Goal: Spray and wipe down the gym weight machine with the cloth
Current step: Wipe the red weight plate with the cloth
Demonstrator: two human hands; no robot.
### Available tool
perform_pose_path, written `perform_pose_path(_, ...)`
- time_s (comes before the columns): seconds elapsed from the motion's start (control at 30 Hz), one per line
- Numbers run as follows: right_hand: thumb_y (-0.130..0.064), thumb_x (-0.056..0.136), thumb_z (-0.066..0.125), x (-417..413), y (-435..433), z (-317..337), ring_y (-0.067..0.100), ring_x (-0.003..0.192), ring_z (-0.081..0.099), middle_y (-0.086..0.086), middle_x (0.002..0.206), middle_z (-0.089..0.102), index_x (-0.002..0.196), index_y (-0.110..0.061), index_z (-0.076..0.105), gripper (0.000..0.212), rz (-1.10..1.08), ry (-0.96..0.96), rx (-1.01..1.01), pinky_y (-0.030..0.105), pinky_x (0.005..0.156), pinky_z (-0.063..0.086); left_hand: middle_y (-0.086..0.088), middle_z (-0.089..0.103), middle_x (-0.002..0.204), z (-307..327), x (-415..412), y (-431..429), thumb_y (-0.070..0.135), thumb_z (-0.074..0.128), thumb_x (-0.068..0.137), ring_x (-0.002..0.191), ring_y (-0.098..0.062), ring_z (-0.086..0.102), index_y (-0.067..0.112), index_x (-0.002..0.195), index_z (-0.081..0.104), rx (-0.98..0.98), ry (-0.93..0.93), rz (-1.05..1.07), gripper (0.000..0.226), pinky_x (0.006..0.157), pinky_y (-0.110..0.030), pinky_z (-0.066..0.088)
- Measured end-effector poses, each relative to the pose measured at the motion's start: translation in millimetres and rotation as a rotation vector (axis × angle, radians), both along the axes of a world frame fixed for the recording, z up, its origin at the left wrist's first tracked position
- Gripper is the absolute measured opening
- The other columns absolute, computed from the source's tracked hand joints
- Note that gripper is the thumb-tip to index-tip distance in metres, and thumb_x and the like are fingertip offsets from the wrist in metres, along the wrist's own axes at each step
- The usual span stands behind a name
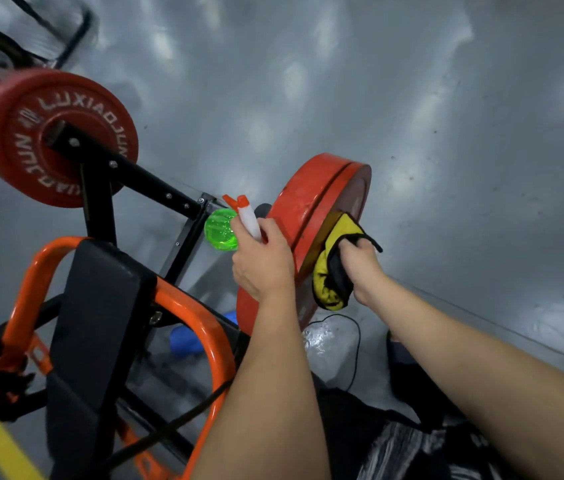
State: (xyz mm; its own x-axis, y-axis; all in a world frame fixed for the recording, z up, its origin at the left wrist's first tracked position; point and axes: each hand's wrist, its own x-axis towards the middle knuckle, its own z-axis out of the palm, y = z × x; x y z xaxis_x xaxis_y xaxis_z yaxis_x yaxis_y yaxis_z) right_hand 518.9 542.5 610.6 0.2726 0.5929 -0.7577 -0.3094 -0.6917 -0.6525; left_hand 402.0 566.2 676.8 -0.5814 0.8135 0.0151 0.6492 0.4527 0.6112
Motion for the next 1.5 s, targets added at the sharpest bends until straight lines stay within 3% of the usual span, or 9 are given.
perform_pose_path(0.13,-0.008,0.095,0.046,6.6,14.2,28.9,0.02,0.078,0.06,0.001,0.082,0.062,0.091,-0.021,0.058,0.018,-0.12,-0.045,0.161,0.031,0.07,0.05,-0.011,0.063,0.074,-2.5,-0.8,0.8,0.044,0.044,0.099,0.078,-0.04,0.061,0.026,0.126,0.053,0.002,0.012,-0.001,0.033,0.073,-0.043,0.041)
perform_pose_path(0.33,-0.031,0.08,0.048,-9.8,0.4,49.1,0.023,0.099,0.062,0.007,0.109,0.068,0.104,-0.017,0.061,0.031,-0.013,-0.329,0.29,0.031,0.087,0.046,-0.01,0.059,0.072,-4.2,0.3,-0.4,0.043,0.044,0.099,0.076,-0.039,0.059,0.027,0.128,0.051,0.009,0.029,0.013,0.033,0.072,-0.043,0.04)
perform_pose_path(0.43,-0.027,0.085,0.057,-36.9,-48.6,40.1,0.026,0.073,0.057,0.011,0.08,0.063,0.076,-0.01,0.057,0.02,0.175,-0.352,0.173,0.032,0.071,0.039,-0.015,0.062,0.075,-1.4,3.3,-1.1,0.043,0.045,0.099,0.079,-0.043,0.061,0.026,0.126,0.052,0.026,0.043,0.003,0.033,0.073,-0.047,0.044)
perform_pose_path(0.57,-0.003,0.089,0.062,-41.3,-58.6,40.3,0.005,0.048,0.039,-0.006,0.054,0.038,0.055,-0.018,0.036,0.045,0.191,-0.28,0.165,0.029,0.06,0.028,-0.019,0.066,0.08,-4.0,2.0,-0.8,0.044,0.044,0.098,0.083,-0.044,0.062,0.025,0.126,0.051,0.022,0.043,0.011,0.034,0.078,-0.048,0.046)
perform_pose_path(0.77,-0.005,0.087,0.059,4.8,3.4,60.2,0.023,0.07,0.044,0.01,0.073,0.051,0.061,-0.02,0.039,0.036,0.062,-0.464,0.397,0.031,0.063,0.029,-0.012,0.062,0.074,-7.7,-0.3,-0.6,0.047,0.041,0.097,0.077,-0.04,0.061,0.026,0.12,0.051,0.01,0.048,0.016,0.033,0.079,-0.05,0.052)
perform_pose_path(0.87,-0.008,0.093,0.058,11.3,2.4,41.3,0.027,0.089,0.057,0.014,0.097,0.064,0.086,-0.006,0.06,0.007,0.125,-0.421,0.376,0.03,0.075,0.04,-0.011,0.062,0.073,-5.8,0.8,-0.9,0.048,0.041,0.097,0.077,-0.039,0.061,0.027,0.119,0.051,0.004,0.048,0.014,0.032,0.079,-0.05,0.052)
perform_pose_path(0.97,-0.014,0.098,0.056,13.2,-0.7,28.8,0.024,0.093,0.056,0.008,0.102,0.066,0.105,-0.006,0.063,0.013,0.15,-0.308,0.238,0.029,0.079,0.04,-0.011,0.063,0.075,-3.8,1.7,-2.1,0.045,0.043,0.099,0.079,-0.04,0.062,0.027,0.12,0.052,0.0,0.033,0.021,0.03,0.08,-0.049,0.051)
perform_pose_path(1.13,-0.017,0.099,0.048,23.7,2.0,28.6,0.025,0.081,0.056,0.007,0.085,0.056,0.086,-0.021,0.052,0.015,0.135,-0.041,0.105,0.034,0.07,0.044,-0.01,0.063,0.072,-3.3,1.0,-6.0,0.043,0.043,0.098,0.076,-0.04,0.062,0.028,0.12,0.052,0.02,0.015,0.012,0.028,0.078,-0.05,0.052)
perform_pose_path(1.5,-0.015,0.099,0.047,14.6,-7.8,26.9,0.024,0.079,0.054,0.007,0.085,0.055,0.088,-0.017,0.052,0.012,0.135,-0.07,0.082,0.036,0.071,0.044,0.007,0.048,0.062,-11.6,-17.3,-31.0,0.032,0.048,0.102,0.074,-0.031,0.052,0.025,0.128,0.056,0.027,-0.099,0.129,0.028,0.076,-0.042,0.042)
